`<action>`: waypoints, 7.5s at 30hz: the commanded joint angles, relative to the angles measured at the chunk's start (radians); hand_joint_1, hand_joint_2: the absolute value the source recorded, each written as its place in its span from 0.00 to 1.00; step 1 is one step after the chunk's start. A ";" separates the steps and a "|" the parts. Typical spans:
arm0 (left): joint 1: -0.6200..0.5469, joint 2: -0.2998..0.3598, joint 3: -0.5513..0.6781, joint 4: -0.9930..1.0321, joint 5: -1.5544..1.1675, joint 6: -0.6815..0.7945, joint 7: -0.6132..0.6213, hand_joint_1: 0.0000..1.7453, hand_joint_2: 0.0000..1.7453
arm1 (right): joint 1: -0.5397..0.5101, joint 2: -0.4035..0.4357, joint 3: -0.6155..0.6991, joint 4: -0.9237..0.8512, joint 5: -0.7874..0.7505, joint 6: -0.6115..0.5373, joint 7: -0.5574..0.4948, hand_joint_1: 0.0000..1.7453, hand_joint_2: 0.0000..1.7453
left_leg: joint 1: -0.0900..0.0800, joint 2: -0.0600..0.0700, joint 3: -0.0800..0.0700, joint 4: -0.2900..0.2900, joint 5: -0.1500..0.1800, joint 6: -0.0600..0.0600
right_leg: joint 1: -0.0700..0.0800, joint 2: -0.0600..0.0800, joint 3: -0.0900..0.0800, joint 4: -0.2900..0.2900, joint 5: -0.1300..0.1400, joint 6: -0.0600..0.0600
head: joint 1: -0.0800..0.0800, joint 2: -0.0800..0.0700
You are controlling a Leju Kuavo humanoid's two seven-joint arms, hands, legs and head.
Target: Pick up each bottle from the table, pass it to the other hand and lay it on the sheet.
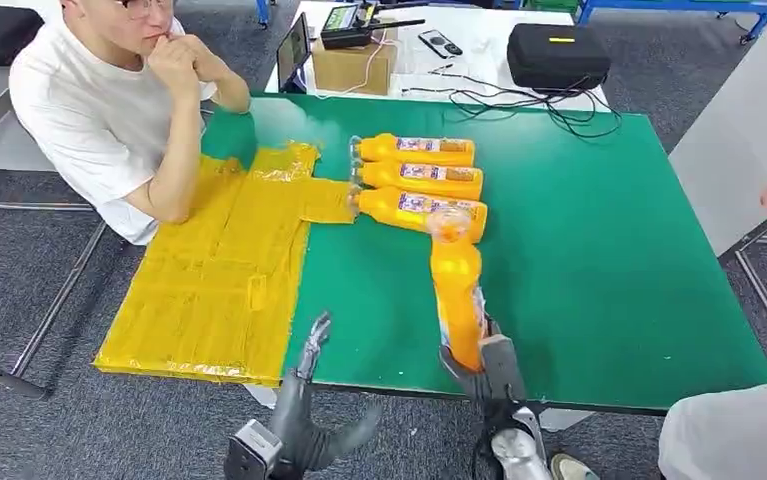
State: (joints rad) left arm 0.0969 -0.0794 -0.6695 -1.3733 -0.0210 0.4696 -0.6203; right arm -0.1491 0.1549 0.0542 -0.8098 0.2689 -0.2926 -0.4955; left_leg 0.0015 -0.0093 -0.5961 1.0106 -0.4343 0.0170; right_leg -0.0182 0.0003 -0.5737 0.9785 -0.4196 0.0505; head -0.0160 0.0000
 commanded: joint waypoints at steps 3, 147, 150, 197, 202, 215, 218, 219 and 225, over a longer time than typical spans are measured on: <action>-0.059 0.046 -0.102 0.134 -0.108 0.037 0.031 0.00 1.00 | 0.111 -0.016 0.110 -0.151 0.048 0.076 0.010 1.00 1.00 | 0.001 -0.002 0.003 -0.002 -0.001 -0.002 | 0.002 -0.003 0.004 -0.001 -0.002 -0.004 | 0.000 0.000; -0.508 -0.116 0.540 0.778 -0.575 0.001 0.209 0.00 1.00 | 0.218 0.042 0.150 -0.525 -0.134 -0.188 -0.203 0.00 0.00 | 0.000 -0.001 -0.002 -0.001 0.003 -0.002 | 0.000 -0.002 0.000 0.001 0.001 -0.004 | 0.000 0.000; -0.420 -0.139 0.507 0.577 -0.412 -0.011 0.085 0.00 1.00 | 0.229 0.036 0.167 -0.521 -0.117 -0.202 -0.203 0.00 0.00 | 0.000 -0.001 -0.002 -0.001 0.002 -0.002 | 0.001 -0.001 -0.001 0.001 0.001 -0.004 | 0.000 0.000; -0.103 -0.056 0.027 -0.187 0.047 0.172 -0.078 0.00 1.00 | -0.341 -0.198 0.249 0.230 0.979 -0.285 0.297 0.00 1.00 | -0.002 0.002 -0.006 0.000 0.003 0.001 | -0.002 0.000 -0.006 0.000 0.003 -0.002 | 0.000 0.000; -0.103 -0.056 0.026 -0.188 0.048 0.171 -0.078 0.00 1.00 | -0.338 -0.202 0.249 0.231 0.978 -0.289 0.296 0.00 1.00 | -0.002 0.001 -0.006 0.000 0.002 0.001 | -0.002 0.000 -0.006 0.000 0.003 -0.002 | 0.000 0.000; -0.150 -0.060 0.001 -0.152 0.081 0.160 -0.078 0.00 1.00 | -0.490 -0.116 0.445 0.412 1.008 0.016 0.375 0.00 1.00 | -0.003 0.003 -0.007 0.000 0.003 0.001 | -0.002 0.001 -0.008 0.001 0.004 -0.002 | 0.000 0.000; -0.159 -0.055 -0.005 -0.157 0.080 0.167 -0.078 0.00 1.00 | -0.536 -0.109 0.497 0.435 1.010 0.142 0.446 0.00 1.00 | -0.002 0.004 -0.006 0.000 0.003 0.001 | -0.002 0.001 -0.007 0.001 0.004 -0.002 | 0.000 0.000; -0.159 -0.055 -0.005 -0.157 0.080 0.167 -0.078 0.00 1.00 | -0.536 -0.109 0.497 0.435 1.010 0.142 0.446 0.00 1.00 | -0.001 0.006 -0.004 0.001 0.002 0.000 | 0.000 0.003 -0.005 0.001 0.003 -0.004 | 0.000 0.000; -0.161 -0.053 -0.008 -0.152 0.077 0.164 -0.078 0.00 1.00 | -0.549 -0.099 0.531 0.440 1.003 0.106 0.461 0.02 1.00 | -0.002 0.005 -0.002 -0.001 0.004 0.000 | -0.001 0.002 -0.003 -0.001 0.004 -0.003 | 0.000 0.000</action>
State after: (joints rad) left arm -0.0308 -0.1637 -0.6527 -1.5770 0.0515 0.6359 -0.7034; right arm -0.6594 0.0370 0.4834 -0.4818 1.2764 -0.1648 -0.0461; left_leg -0.0013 -0.0046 -0.5991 1.0109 -0.4309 0.0189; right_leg -0.0208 0.0029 -0.5781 0.9793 -0.4157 0.0505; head -0.0160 0.0000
